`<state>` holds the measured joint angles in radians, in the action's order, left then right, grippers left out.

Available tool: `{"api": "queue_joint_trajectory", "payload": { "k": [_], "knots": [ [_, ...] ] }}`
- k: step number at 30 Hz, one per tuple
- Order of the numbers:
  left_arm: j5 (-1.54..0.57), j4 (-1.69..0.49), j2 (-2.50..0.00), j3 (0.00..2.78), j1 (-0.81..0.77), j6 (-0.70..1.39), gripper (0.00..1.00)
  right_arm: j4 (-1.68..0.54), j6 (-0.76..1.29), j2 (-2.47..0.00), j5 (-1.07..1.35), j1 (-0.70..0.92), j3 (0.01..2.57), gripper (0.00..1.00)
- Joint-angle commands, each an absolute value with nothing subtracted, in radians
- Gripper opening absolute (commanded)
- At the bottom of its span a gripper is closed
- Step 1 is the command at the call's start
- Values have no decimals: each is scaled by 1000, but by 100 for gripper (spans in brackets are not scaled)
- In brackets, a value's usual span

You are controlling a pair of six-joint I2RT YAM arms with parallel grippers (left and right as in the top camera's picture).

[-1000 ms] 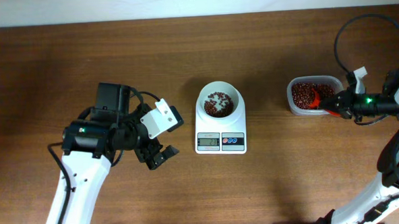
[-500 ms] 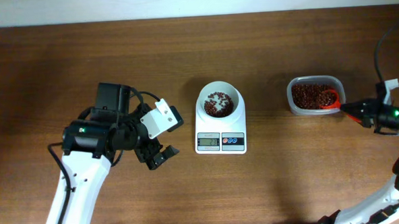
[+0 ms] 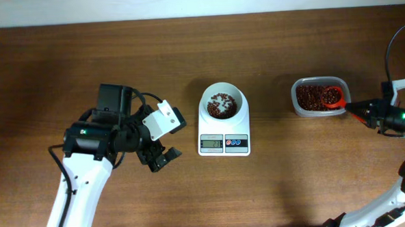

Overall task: Scoop and weigh 50g on scale
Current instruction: 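Dip the scoop into the red beans again and lift it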

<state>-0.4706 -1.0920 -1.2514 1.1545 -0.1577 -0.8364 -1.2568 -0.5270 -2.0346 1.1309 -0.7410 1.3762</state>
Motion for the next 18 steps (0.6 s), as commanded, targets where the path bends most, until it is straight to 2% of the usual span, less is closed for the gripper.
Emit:
{"api": "queue_joint_trajectory", "payload": {
  "k": [1,7,10,13,15,18],
  "knots": [
    [-473,-1092,-1249,1147,-161,-824,99,-1262,-546,-2046,1174,-742,1374,4],
    [-473,-1092,-1249,1147,-161,-824,99,-1291,-545,-2046,1112,-742,1374,4],
    [-473,-1092,-1249,1147,-161,-824,99,-1320,-624,-2045,1219,-741,1374,4],
    [-473,-1092,-1249,1147,-161,-824,99,-1298,-553,-2045,1121,-742,1374,4],
    [-473,-1092,-1249,1147,-161,-824,99,-1343,-675,-2044,1206,-740,1374,4],
    [-473,-1092,-1249,1147,-161,-824,99,-1280,-523,-2044,1087,-742,1374,4]
  ]
}}
